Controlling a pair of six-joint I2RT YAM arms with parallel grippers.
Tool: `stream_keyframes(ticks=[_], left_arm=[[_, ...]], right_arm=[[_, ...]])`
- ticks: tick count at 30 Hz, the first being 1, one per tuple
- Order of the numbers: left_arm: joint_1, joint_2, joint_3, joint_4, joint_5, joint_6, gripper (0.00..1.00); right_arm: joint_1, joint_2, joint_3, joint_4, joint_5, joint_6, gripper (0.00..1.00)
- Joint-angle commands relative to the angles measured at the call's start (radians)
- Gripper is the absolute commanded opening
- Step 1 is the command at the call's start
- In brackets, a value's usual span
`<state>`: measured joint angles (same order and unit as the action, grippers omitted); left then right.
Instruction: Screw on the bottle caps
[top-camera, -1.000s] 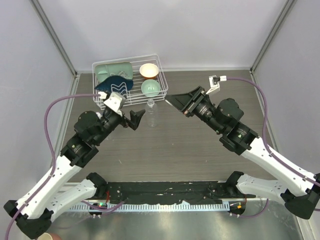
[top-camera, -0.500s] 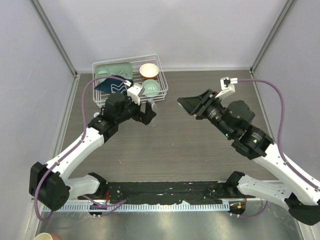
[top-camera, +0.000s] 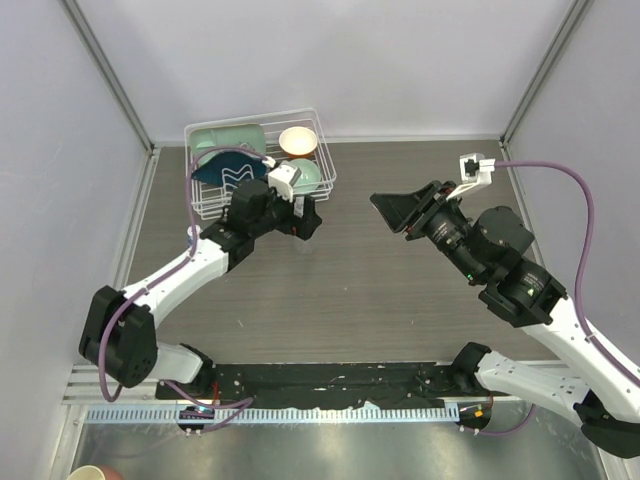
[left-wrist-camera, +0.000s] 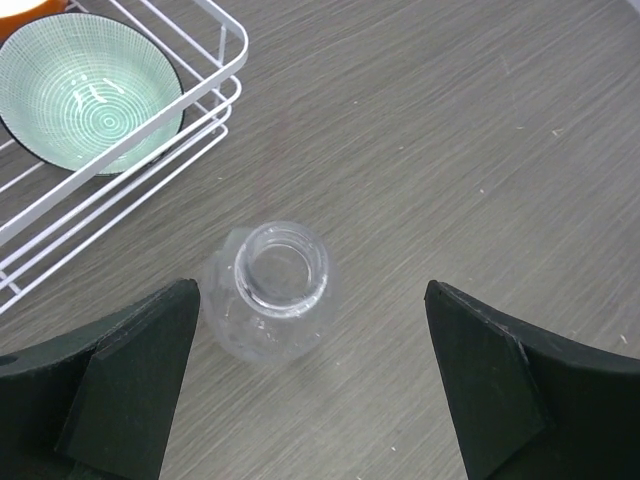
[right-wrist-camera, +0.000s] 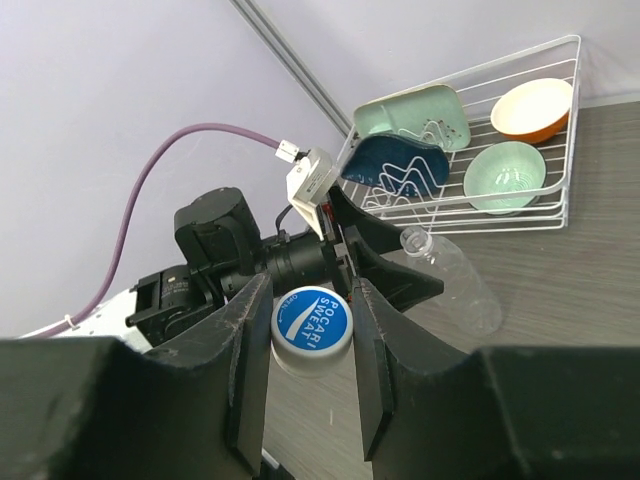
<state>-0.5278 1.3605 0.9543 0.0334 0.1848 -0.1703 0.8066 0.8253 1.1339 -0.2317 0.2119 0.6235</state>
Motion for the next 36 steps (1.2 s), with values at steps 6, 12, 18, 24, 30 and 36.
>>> stream_keyframes(ticks=[6, 12, 18, 24, 30, 36], left_arm=[[0.0, 0.11, 0.11, 0.134, -0.087, 0.075, 1.0], [-0.004, 0.179, 0.136, 0.114, 0.031, 0.152, 0.9], [-0.044, 0.213, 0.213, -0.151, 0.074, 0.219, 0.57], [-0.116, 0.239, 0.308, -0.432, 0.045, 0.261, 0.31], [-0.216, 0.445, 0.653, -0.927, 0.025, 0.337, 0.0], [-0.346, 0.525, 0.713, -1.032, 0.03, 0.354, 0.04]], right_arm=[[-0.003, -0.02, -0.031, 0.009, -0.002, -0.088, 0.14], [-0.004, -0.028, -0.057, 0.014, -0.006, -0.1, 0.14], [-0.004, -0.041, -0.036, -0.004, 0.003, -0.107, 0.15], [-0.006, -0.051, -0.005, -0.035, 0.02, -0.105, 0.15], [-0.004, -0.063, 0.015, -0.06, 0.023, -0.09, 0.14], [-0.004, -0.074, 0.059, -0.119, 0.066, -0.099, 0.15]])
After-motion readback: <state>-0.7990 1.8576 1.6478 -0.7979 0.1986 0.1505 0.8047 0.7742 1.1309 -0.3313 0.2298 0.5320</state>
